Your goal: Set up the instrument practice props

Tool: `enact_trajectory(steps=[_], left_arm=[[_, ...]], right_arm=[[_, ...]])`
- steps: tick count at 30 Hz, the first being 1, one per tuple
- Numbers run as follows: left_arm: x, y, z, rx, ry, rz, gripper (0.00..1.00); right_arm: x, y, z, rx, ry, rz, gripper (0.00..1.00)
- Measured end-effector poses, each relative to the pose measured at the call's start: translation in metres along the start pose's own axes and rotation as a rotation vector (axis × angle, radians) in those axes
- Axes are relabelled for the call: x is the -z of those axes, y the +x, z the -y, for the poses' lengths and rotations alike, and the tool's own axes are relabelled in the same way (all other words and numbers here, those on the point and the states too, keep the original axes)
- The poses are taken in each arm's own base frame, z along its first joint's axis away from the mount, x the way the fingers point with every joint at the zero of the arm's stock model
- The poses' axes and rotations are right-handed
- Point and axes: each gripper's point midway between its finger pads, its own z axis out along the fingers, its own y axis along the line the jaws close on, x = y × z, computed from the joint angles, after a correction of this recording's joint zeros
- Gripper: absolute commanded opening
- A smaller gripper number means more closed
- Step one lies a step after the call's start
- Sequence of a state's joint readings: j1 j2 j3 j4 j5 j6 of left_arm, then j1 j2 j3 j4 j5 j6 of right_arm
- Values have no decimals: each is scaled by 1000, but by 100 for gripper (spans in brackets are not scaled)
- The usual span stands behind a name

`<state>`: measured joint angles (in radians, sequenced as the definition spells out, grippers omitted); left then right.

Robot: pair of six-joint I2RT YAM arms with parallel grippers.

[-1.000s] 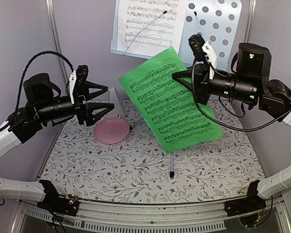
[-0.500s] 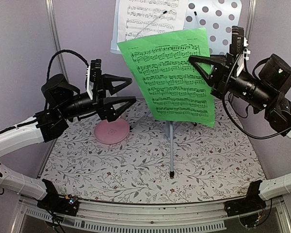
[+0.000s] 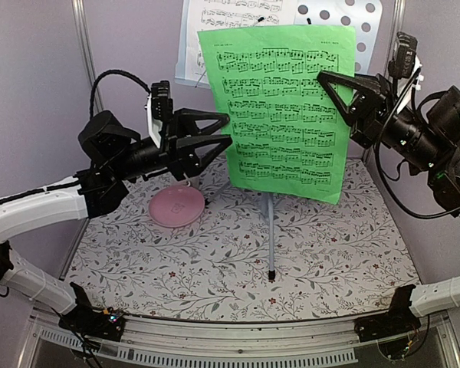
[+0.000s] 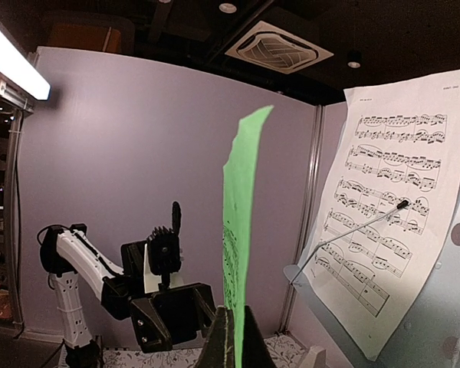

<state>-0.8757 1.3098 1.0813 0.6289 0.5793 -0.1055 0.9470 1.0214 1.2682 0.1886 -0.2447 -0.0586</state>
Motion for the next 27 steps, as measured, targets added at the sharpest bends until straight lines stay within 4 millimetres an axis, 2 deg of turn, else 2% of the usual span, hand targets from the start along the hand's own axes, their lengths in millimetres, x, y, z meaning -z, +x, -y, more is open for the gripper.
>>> enact_trajectory(steps=[5, 8, 11, 15, 17, 19, 22, 27], left_arm=[[-8, -16, 6, -16, 31, 49, 64], [-7, -19, 5, -26, 24, 56, 69], [-3, -22, -1, -41, -13, 47, 78], [11, -36, -10, -74, -91, 46, 80], [10, -43, -13, -86, -103, 43, 78], [6, -45, -14, -91, -98, 38, 71], [-2, -41, -13, -92, -72, 24, 52], [-15, -31, -7, -67, -3, 9, 39]], right_arm=[[2, -3, -1, 0, -7, 15, 0], [5, -5, -2, -1, -14, 20, 0], [9, -10, -3, 3, -13, 33, 0], [15, -19, -4, 10, -18, 53, 0], [14, -20, -6, 12, -27, 59, 0], [13, -18, -7, 11, -34, 56, 0], [10, -15, -8, 9, -45, 49, 0], [8, -10, -8, 6, -49, 40, 0]])
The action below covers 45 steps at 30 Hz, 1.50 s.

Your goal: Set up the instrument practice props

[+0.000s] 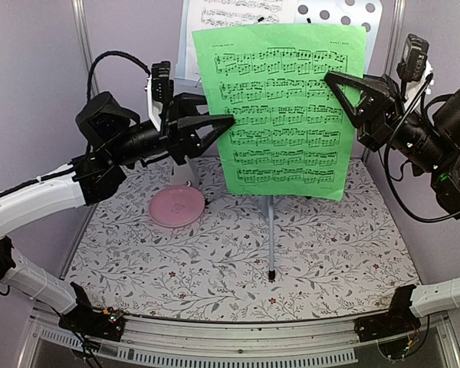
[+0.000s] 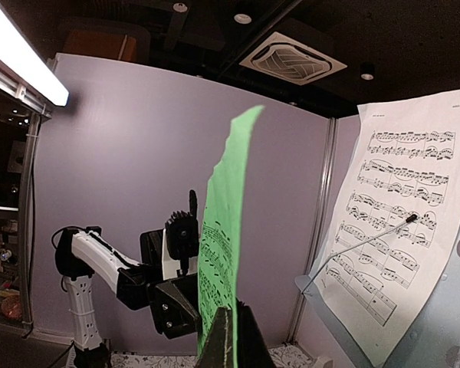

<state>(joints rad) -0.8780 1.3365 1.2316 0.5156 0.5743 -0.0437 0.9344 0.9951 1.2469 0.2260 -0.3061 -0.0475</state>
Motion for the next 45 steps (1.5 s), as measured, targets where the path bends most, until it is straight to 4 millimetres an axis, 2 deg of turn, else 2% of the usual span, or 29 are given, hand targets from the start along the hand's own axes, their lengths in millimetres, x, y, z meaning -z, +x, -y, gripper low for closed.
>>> enact_trajectory(steps=[4, 7, 8, 9, 12, 16, 17, 18, 22, 30, 39, 42, 45], left_arm=[[-5, 2, 8, 23, 58, 8, 25], [-7, 1, 13, 44, 90, 19, 4], [-9, 0, 15, 49, 103, 25, 0], [-10, -1, 15, 62, 106, 28, 0], [-14, -7, 13, 80, 112, 46, 0], [-20, -18, 6, 109, 94, 62, 0], [-22, -22, 3, 115, 83, 64, 0], [-24, -26, 0, 120, 72, 68, 0], [-29, -40, -15, 133, 18, 74, 0], [-30, -69, -63, 145, -170, 77, 0], [-13, -95, -108, 127, -364, 87, 0], [-9, -99, -117, 127, -409, 82, 0], [-10, -102, -125, 131, -442, 76, 0]], right_arm=[[0, -2, 0, 0, 1, 8, 0], [-1, -1, 2, 2, 6, 11, 0], [-1, -1, 3, 3, 8, 11, 0], [-1, 0, 4, 3, 13, 10, 1], [-3, 4, 10, 3, 36, 3, 14], [-3, 7, 22, 2, 98, -2, 37], [-2, 7, 26, 2, 120, -1, 48], [-1, 8, 29, -1, 138, -4, 53], [4, 7, 44, 5, 230, -3, 64], [23, 1, 70, 33, 406, 14, 65], [40, 0, 99, 68, 602, 9, 49], [41, 2, 106, 84, 644, 4, 47], [36, 13, 112, 106, 667, -25, 46]])
